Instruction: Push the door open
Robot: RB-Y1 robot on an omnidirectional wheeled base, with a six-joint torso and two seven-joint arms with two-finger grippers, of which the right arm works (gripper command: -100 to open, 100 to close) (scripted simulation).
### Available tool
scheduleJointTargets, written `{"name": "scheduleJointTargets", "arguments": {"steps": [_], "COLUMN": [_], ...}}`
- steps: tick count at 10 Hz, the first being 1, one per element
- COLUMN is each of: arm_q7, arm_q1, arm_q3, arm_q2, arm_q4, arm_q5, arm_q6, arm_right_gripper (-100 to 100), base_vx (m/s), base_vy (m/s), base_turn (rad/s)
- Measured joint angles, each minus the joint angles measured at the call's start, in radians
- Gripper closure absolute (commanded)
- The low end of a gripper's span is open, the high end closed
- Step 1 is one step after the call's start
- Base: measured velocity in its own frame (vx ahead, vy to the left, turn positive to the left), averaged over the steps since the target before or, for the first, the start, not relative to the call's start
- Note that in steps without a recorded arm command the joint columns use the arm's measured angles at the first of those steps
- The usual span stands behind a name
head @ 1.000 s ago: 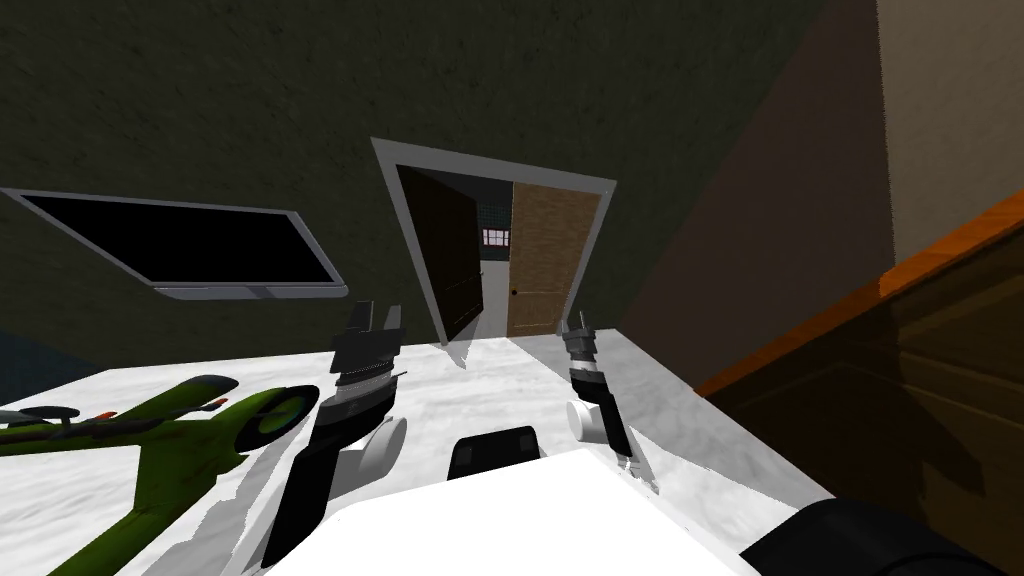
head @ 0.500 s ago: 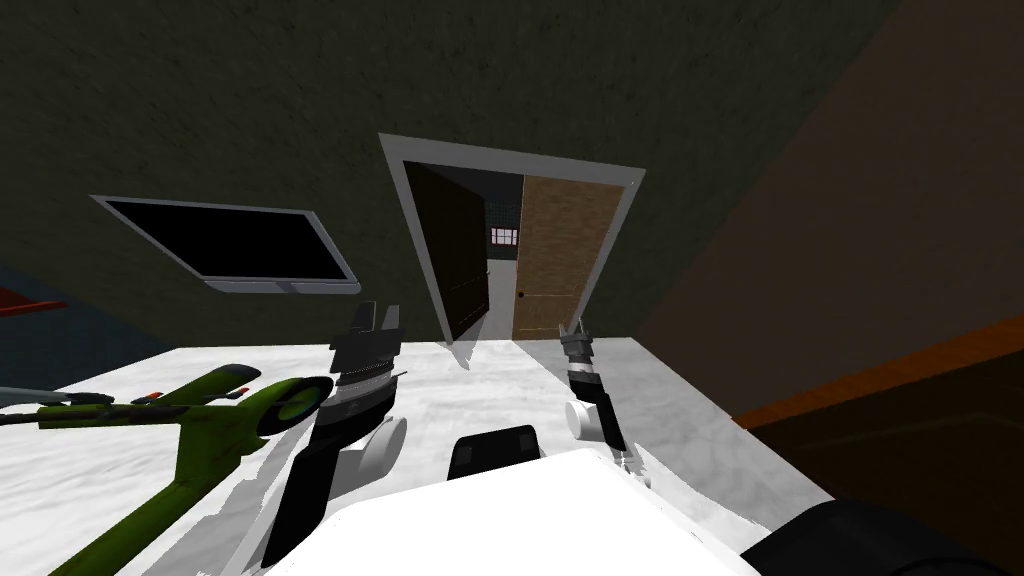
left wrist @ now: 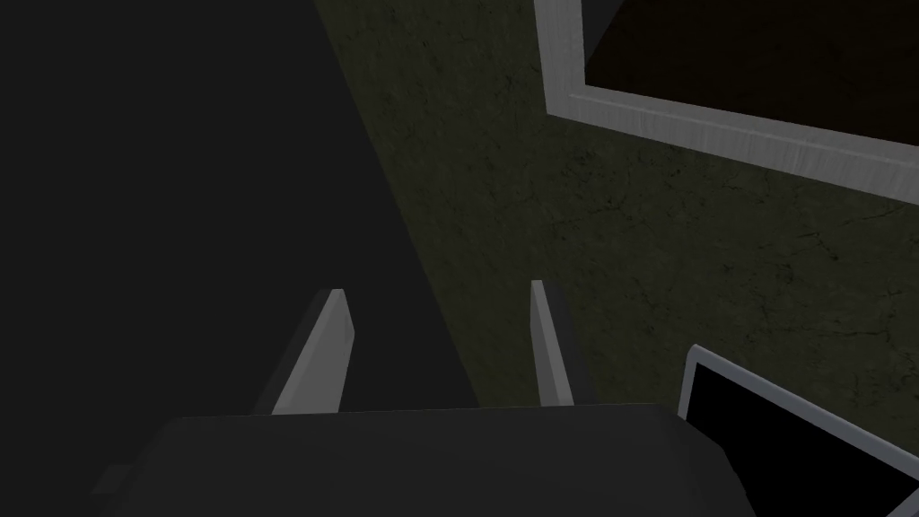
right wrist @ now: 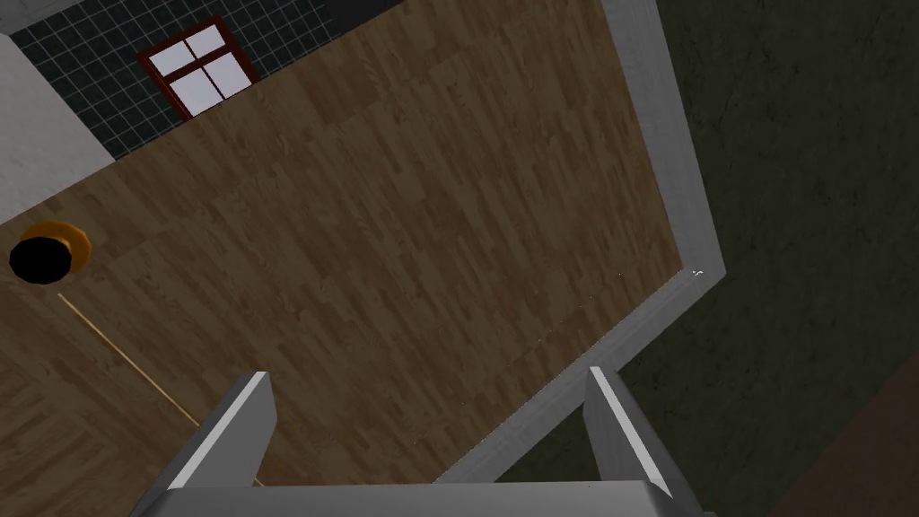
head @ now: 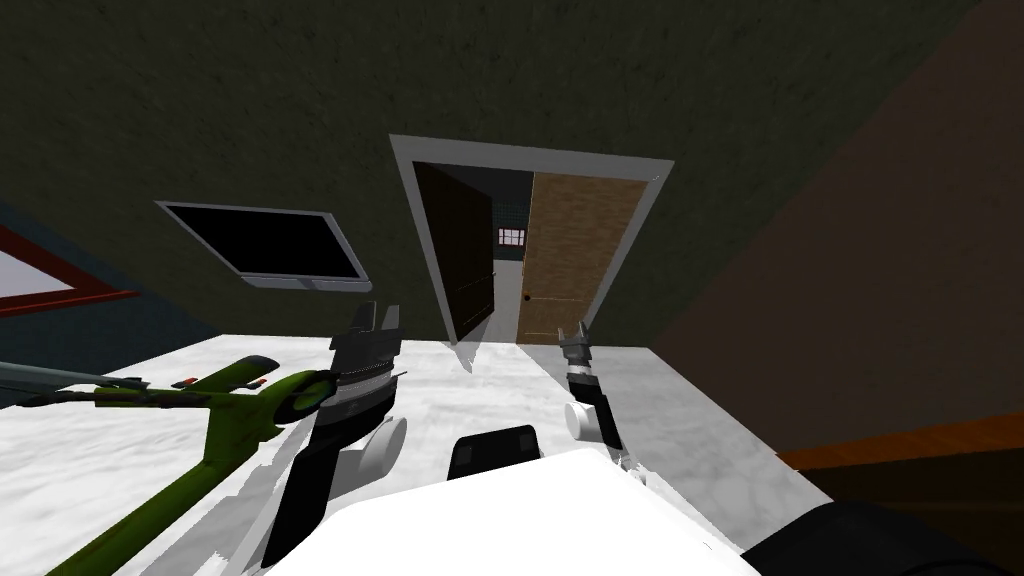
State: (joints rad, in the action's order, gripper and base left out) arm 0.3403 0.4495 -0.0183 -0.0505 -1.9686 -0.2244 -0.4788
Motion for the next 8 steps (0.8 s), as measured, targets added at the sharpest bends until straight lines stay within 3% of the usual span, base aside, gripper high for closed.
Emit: {"name": "scheduleJointTargets", "arguments": {"steps": [5,8], "arm_q7": [0.081,0.135], "arm_q1": [-0.014,-0.036], "arm_q3": [0.001,-0.003], "arm_q2": [-0.014,-0.024], "arm_q4": [0.091,0.171], "arm_q5": [-0.063,-0.105], "arm_q6": [-0.041,-0.075], "arm_right_gripper": [-100,-100], "base_vx": [0.094,0.087], "base_vy": [-0.033,-0.05], "base_turn": [0.133,0.147]}}
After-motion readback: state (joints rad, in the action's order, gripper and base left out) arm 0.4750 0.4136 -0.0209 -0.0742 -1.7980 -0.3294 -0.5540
